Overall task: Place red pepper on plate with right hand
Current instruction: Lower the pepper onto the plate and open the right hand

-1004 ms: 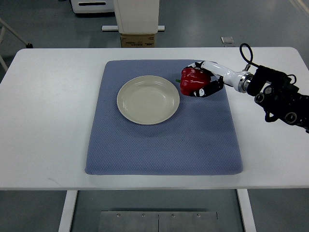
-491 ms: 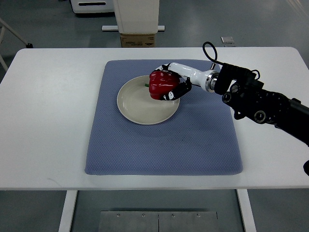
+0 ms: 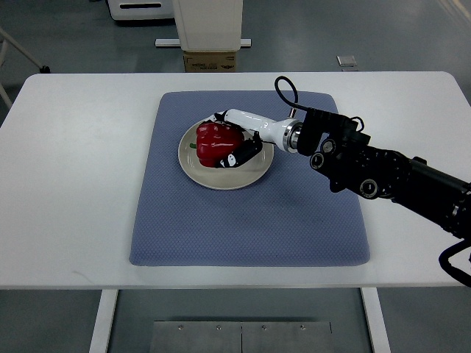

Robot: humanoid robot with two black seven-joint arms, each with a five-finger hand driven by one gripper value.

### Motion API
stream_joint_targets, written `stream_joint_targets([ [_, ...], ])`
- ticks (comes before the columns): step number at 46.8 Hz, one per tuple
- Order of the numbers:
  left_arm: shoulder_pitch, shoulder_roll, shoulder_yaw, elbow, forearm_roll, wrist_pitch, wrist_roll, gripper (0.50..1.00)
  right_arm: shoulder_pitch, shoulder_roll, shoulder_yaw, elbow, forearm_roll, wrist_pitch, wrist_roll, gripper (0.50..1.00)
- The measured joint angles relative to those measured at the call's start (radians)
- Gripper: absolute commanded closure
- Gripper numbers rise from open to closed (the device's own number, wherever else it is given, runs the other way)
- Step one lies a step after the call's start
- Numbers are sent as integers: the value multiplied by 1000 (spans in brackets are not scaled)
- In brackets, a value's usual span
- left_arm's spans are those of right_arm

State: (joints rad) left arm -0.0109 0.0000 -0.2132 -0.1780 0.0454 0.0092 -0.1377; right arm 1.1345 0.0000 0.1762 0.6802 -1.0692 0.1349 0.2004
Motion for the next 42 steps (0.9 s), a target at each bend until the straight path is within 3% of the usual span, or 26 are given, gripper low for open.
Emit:
stream_joint_targets([
  [19, 0, 0, 0, 0, 0, 0, 0, 500, -35, 0, 0, 6, 2, 0, 27, 1000],
  [21, 0, 0, 0, 0, 0, 0, 0, 500, -37, 0, 0, 5, 2, -1, 27, 871],
  [22, 0, 0, 0, 0, 0, 0, 0, 500, -38, 0, 0, 5, 2, -2, 27, 833],
  [25, 0, 0, 0, 0, 0, 0, 0, 500, -45, 0, 0, 5, 2, -12, 27, 793],
  [38, 0, 0, 0, 0, 0, 0, 0, 500, -60, 0, 2, 2, 55, -67, 22, 515],
  [42, 0, 0, 0, 0, 0, 0, 0, 500, -63, 0, 3, 2, 72, -67, 22, 505],
])
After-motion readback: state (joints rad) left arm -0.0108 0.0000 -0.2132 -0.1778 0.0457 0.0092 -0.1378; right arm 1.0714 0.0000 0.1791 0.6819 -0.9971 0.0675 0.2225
